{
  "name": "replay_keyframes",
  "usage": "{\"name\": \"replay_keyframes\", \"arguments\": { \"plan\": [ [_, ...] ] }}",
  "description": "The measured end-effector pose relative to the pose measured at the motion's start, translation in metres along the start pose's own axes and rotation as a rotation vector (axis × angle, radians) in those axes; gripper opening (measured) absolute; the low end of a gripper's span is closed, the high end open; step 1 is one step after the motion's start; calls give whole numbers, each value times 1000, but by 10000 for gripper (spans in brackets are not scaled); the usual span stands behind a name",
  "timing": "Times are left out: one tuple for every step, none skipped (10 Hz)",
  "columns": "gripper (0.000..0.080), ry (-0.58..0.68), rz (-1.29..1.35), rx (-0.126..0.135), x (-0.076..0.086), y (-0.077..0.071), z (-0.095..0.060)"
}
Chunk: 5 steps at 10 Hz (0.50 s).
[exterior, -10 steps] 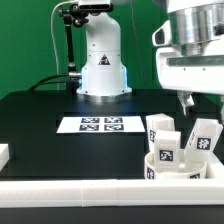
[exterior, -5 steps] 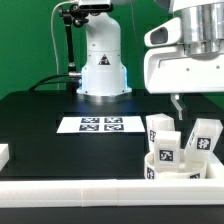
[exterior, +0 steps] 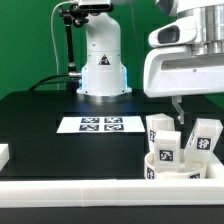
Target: Assemble stool
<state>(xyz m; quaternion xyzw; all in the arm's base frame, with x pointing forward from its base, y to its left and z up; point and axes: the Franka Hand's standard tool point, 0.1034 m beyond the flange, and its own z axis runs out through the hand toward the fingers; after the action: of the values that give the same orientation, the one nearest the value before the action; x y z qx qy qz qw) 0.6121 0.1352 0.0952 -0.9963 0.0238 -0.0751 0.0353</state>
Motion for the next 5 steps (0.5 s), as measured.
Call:
{"name": "replay_keyframes", "arguments": {
  "plan": [
    [649, -1, -69, -1, 0, 1, 1],
    [649, -1, -128, -4, 0, 2, 1],
    [649, -1, -181, -8, 1, 4, 1],
    [649, -1, -242, -10, 1, 5, 1],
    [649, -2, -316, -16, 1, 6, 1]
  ]
}}
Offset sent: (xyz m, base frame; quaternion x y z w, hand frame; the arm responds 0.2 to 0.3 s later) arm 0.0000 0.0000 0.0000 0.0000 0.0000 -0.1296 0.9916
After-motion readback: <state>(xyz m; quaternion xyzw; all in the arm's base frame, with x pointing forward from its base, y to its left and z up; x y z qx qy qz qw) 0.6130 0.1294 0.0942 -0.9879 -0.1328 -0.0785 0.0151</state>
